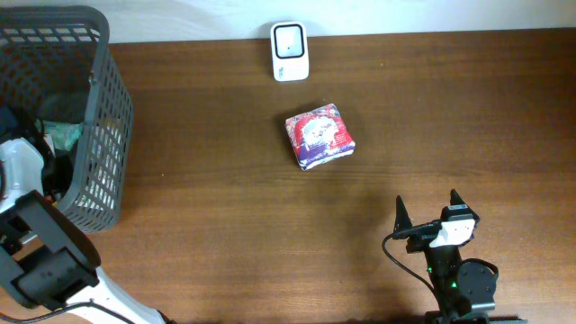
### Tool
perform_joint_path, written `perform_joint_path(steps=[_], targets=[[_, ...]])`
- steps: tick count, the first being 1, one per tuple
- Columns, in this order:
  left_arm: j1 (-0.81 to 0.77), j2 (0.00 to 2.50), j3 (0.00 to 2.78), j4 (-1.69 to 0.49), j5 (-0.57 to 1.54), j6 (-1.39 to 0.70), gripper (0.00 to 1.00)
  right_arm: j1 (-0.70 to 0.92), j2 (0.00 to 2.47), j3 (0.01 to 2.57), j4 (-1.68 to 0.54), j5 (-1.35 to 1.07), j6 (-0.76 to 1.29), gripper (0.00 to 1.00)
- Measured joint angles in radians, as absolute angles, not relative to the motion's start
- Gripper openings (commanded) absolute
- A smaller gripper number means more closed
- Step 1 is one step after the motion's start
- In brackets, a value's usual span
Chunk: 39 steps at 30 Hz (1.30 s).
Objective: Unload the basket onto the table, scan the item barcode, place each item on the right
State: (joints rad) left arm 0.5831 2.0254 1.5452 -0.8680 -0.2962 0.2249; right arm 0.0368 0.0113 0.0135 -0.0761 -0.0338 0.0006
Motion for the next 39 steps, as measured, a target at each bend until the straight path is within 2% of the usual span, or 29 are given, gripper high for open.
perform_joint_path(steps=[8, 9, 11, 12, 13, 19, 23, 28, 31, 34, 39], targets=[[0.639, 2.025, 1.501, -0.821, -0.288, 0.226, 0.51, 0.037, 0.011, 0.014, -0.076, -0.034, 0.001, 0.99], [0.646, 2.025, 1.48, -0.801, -0.273, 0.228, 0.46, 0.037, 0.011, 0.014, -0.076, -0.034, 0.0, 0.99], [0.651, 2.024, 1.46, -0.773, -0.25, 0.231, 0.3, 0.037, 0.011, 0.014, -0.076, -0.034, 0.001, 0.99], [0.651, 2.024, 1.456, -0.763, -0.244, 0.231, 0.12, 0.037, 0.011, 0.014, -0.076, -0.034, 0.001, 0.99], [0.651, 2.024, 1.455, -0.762, -0.244, 0.231, 0.0, 0.037, 0.011, 0.014, -0.076, -0.034, 0.001, 0.99], [0.65, 2.017, 1.482, -0.817, -0.233, 0.22, 0.0, 0.037, 0.011, 0.014, -0.076, -0.034, 0.001, 0.99], [0.651, 1.937, 1.608, -0.907, -0.205, 0.082, 0.0, 0.037, 0.011, 0.014, -0.076, -0.034, 0.001, 0.99], [0.651, 1.598, 1.775, -0.864, 0.084, -0.112, 0.0, 0.037, 0.011, 0.014, -0.076, -0.034, 0.001, 0.99], [0.644, 1.395, 1.788, -0.824, 0.309, -0.343, 0.0, 0.037, 0.011, 0.014, -0.076, -0.034, 0.001, 0.99], [0.561, 1.334, 1.788, -0.829, 0.382, -0.411, 0.0, 0.037, 0.011, 0.014, -0.076, -0.034, 0.0, 0.99], [0.223, 1.353, 1.782, -0.869, 0.436, -0.382, 0.0, 0.037, 0.011, 0.014, -0.076, -0.034, 0.001, 0.99]])
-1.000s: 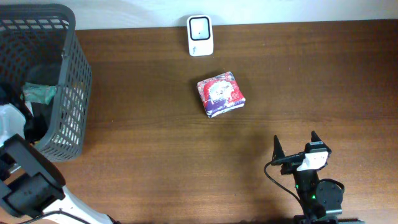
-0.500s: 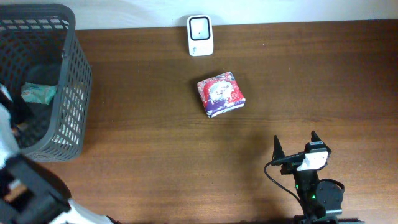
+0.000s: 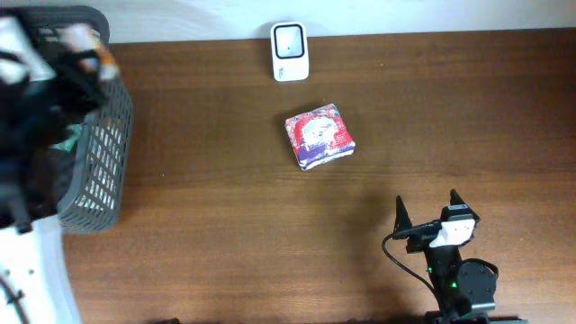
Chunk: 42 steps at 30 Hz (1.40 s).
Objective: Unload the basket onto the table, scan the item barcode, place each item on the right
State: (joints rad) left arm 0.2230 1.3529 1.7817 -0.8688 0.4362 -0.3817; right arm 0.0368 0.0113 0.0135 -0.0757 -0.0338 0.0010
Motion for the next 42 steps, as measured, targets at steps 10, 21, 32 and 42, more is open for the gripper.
perform_joint_path(steps=[10, 21, 32, 42], targets=[[-0.356, 1.747, 1.772, -0.939, 0.112, -0.332, 0.0, 0.037, 0.011, 0.014, -0.076, -0.034, 0.001, 0.99], [-0.447, 2.164, 1.769, -0.799, -0.118, -0.409, 0.0, 0.037, 0.011, 0.014, -0.076, -0.034, 0.001, 0.99], [-0.514, 2.218, 1.768, -0.661, -0.048, -0.447, 0.05, 0.037, 0.011, 0.014, -0.076, -0.034, 0.001, 0.99], [-0.531, 2.218, 1.768, -0.683, -0.041, -0.401, 0.0, 0.037, 0.011, 0.014, -0.076, -0.034, 0.001, 0.99]])
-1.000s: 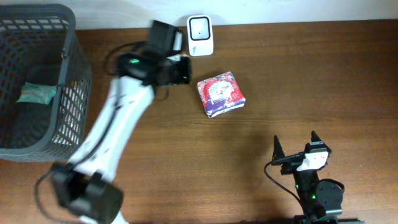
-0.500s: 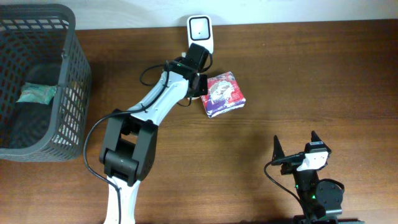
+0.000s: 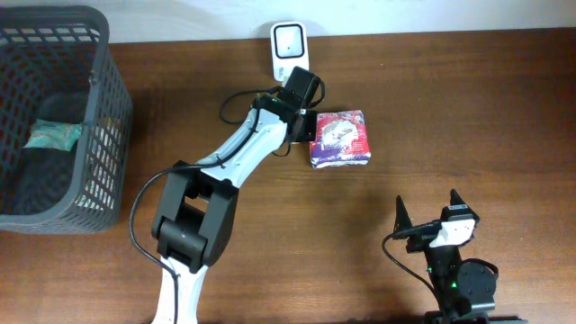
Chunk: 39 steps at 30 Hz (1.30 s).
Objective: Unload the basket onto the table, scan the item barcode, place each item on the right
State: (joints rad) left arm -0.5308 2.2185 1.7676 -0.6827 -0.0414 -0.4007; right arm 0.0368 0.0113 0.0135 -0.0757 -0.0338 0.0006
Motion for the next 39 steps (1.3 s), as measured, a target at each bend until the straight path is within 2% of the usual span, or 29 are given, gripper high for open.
perform_joint_path(steps=[1, 2, 5, 7, 14, 17, 22, 28, 29, 34, 39], targets=[[-0.53, 2.218, 1.768, -0.693, -0.045, -0.401, 0.02, 0.037, 0.011, 0.014, -0.076, -0.034, 0.001, 0.99], [-0.53, 2.218, 1.768, -0.701, -0.052, -0.4, 0.25, 0.037, 0.011, 0.014, -0.076, -0.034, 0.001, 0.99], [-0.53, 2.218, 1.768, -0.711, -0.073, -0.393, 0.68, 0.037, 0.011, 0.014, -0.076, -0.034, 0.0, 0.99], [-0.53, 2.218, 1.768, -0.711, -0.082, -0.39, 0.73, 0.037, 0.011, 0.014, -0.076, -0.034, 0.0, 0.99], [-0.508, 2.183, 1.8, -0.809, -0.086, -0.386, 0.8, 0.037, 0.011, 0.014, -0.076, -0.034, 0.0, 0.99], [-0.449, 2.005, 1.859, -0.872, -0.086, -0.325, 0.99, 0.037, 0.011, 0.014, -0.076, -0.034, 0.001, 0.99], [-0.297, 1.671, 1.891, -0.973, -0.211, -0.237, 0.99, 0.037, 0.012, 0.014, -0.076, -0.034, 0.0, 0.99], [0.041, 1.438, 1.894, -1.006, -0.459, -0.223, 0.99, 0.037, 0.012, 0.014, -0.076, -0.034, 0.0, 0.99], [0.13, 1.437, 1.894, -1.011, -0.49, -0.223, 0.99, 0.037, 0.012, 0.014, -0.076, -0.034, 0.001, 0.99], [0.346, 1.526, 1.897, -1.071, -0.482, -0.22, 0.99, 0.037, 0.012, 0.014, -0.076, -0.034, 0.0, 0.99], [0.438, 1.728, 1.895, -1.168, -0.403, -0.212, 0.99, 0.037, 0.012, 0.014, -0.076, -0.034, 0.0, 0.99]])
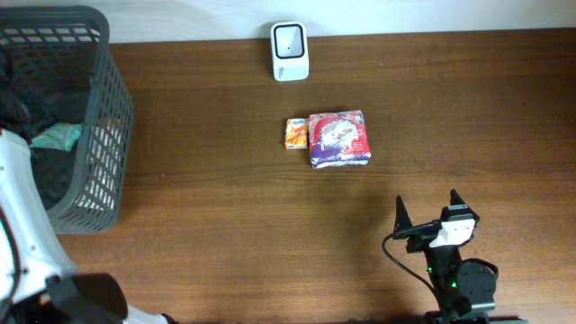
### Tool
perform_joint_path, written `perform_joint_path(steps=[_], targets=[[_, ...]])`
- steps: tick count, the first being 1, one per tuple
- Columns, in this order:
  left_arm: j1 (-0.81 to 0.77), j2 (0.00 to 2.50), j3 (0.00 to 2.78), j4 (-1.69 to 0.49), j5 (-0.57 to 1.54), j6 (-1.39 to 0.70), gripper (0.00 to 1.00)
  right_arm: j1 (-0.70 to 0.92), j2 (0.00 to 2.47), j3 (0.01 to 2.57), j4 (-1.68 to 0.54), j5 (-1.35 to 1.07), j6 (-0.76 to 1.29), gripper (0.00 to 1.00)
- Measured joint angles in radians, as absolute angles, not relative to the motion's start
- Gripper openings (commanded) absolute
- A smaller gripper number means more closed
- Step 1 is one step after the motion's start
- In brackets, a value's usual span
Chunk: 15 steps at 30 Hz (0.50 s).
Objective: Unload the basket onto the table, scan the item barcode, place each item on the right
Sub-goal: 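Reach the left gripper into the basket and grasp the white Pantene tube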
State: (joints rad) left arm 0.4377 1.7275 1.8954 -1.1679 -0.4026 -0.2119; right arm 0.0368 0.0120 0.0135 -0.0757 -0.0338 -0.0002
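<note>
A white barcode scanner (290, 51) stands at the table's far edge. In front of it lie a small orange packet (294, 133) and, touching its right side, a larger red and purple packet (339, 139). My left arm (22, 225) reaches up from the bottom left into the grey basket (112, 135). Its gripper shows there only as a dark blur, so its state cannot be read. My right gripper (427, 209) rests at the near right, open and holding nothing, well short of the packets.
The basket fills the far left corner and holds a teal packet (56, 135). The brown table (225, 225) spreads between the basket and the right arm's base (459, 283).
My left gripper was beside the red packet below the scanner. Now the arm is back at the basket, and an orange packet lies where the gripper was. The right arm has not moved.
My left arm was low in the basket while the red packet lay tilted mid-table. Then the arm was over the basket with something orange, blurred. Then its gripper was at the red packet, which had shifted right. Now the orange packet lies there and the arm is at the basket.
</note>
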Motion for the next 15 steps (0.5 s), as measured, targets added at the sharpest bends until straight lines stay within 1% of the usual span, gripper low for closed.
perform_joint_path(steps=[4, 8, 9, 10, 11, 15], targets=[[0.453, 1.88, 1.895, -1.179, -0.268, -0.102, 0.99, 0.037, 0.012, 0.014, -0.076, -0.034, 0.0, 0.99], [0.452, 1.992, 1.895, -1.182, -0.183, -0.001, 1.0, 0.037, 0.012, 0.014, -0.076, -0.034, 0.0, 0.99], [0.452, 2.005, 1.895, -1.183, -0.162, 0.025, 0.97, 0.037, 0.012, 0.014, -0.076, -0.034, 0.0, 0.99], [0.452, 2.018, 1.895, -1.185, -0.14, 0.052, 0.9, 0.037, 0.012, 0.014, -0.076, -0.034, 0.001, 0.99], [0.452, 2.036, 1.895, -1.186, -0.118, 0.074, 0.88, 0.037, 0.012, 0.014, -0.076, -0.034, 0.001, 0.99], [0.456, 2.111, 1.896, -1.231, -0.085, 0.125, 0.91, 0.037, 0.012, 0.014, -0.076, -0.034, 0.001, 0.99]])
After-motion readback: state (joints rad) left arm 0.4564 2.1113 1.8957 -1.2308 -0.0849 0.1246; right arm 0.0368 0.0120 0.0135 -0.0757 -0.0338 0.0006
